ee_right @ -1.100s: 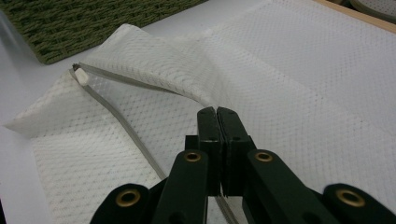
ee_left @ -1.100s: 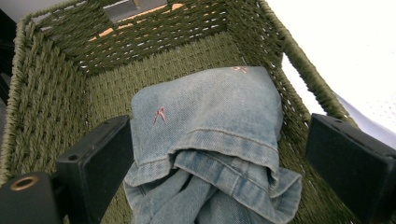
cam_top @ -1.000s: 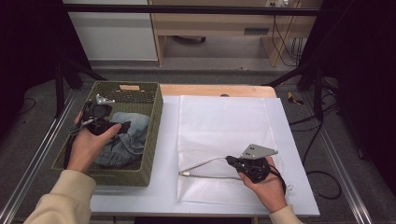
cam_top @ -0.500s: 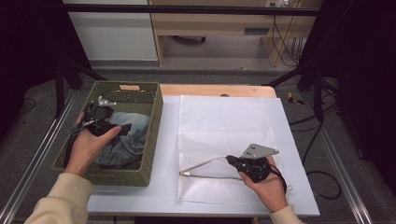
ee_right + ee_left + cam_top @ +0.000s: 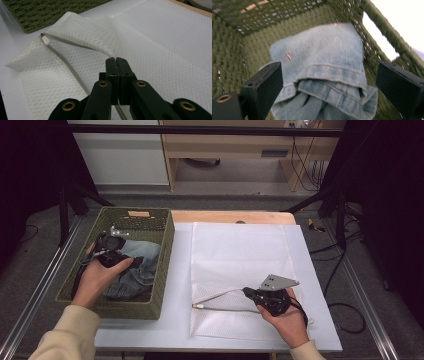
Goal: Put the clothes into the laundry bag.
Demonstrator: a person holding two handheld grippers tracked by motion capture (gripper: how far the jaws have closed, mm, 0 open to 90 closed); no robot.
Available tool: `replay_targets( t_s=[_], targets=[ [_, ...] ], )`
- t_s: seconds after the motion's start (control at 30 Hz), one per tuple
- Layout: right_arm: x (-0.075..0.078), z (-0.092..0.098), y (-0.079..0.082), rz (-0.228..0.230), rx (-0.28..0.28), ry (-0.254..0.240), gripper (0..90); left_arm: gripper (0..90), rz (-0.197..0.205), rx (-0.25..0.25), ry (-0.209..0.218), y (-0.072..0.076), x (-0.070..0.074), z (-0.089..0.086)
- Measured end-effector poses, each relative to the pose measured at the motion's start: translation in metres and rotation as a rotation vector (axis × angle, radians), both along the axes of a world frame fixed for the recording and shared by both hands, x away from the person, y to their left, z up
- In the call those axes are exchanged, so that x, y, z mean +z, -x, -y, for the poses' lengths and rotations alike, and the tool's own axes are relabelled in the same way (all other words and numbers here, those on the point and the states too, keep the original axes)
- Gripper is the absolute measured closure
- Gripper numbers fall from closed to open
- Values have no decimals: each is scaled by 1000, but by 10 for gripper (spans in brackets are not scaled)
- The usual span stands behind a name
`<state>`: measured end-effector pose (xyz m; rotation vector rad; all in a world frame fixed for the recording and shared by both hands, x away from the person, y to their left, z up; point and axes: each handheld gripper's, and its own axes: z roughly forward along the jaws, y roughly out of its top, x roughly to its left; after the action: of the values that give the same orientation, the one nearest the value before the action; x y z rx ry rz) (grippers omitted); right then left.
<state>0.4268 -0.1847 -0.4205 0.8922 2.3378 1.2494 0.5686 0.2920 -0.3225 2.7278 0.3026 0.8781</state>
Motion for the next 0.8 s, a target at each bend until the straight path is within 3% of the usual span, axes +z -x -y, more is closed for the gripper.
replay_targets(
  t_s=[0.27, 0.4, 0.57, 0.8],
  targets=[
    [0, -1, 0, 4, 4, 4, 891, 71, -13, -14, -21, -4, -7, -1],
    [0, 0, -1, 0, 3, 1, 890, 73, 3, -21, -45, -6, -7, -3],
    [0, 0, -1, 0, 3, 1, 890, 71, -19, -17, -13, -7, -12, -3],
    [-1, 0, -2, -3, 5, 1, 889, 69, -30, -47, -37, -13, -21, -2]
  ],
)
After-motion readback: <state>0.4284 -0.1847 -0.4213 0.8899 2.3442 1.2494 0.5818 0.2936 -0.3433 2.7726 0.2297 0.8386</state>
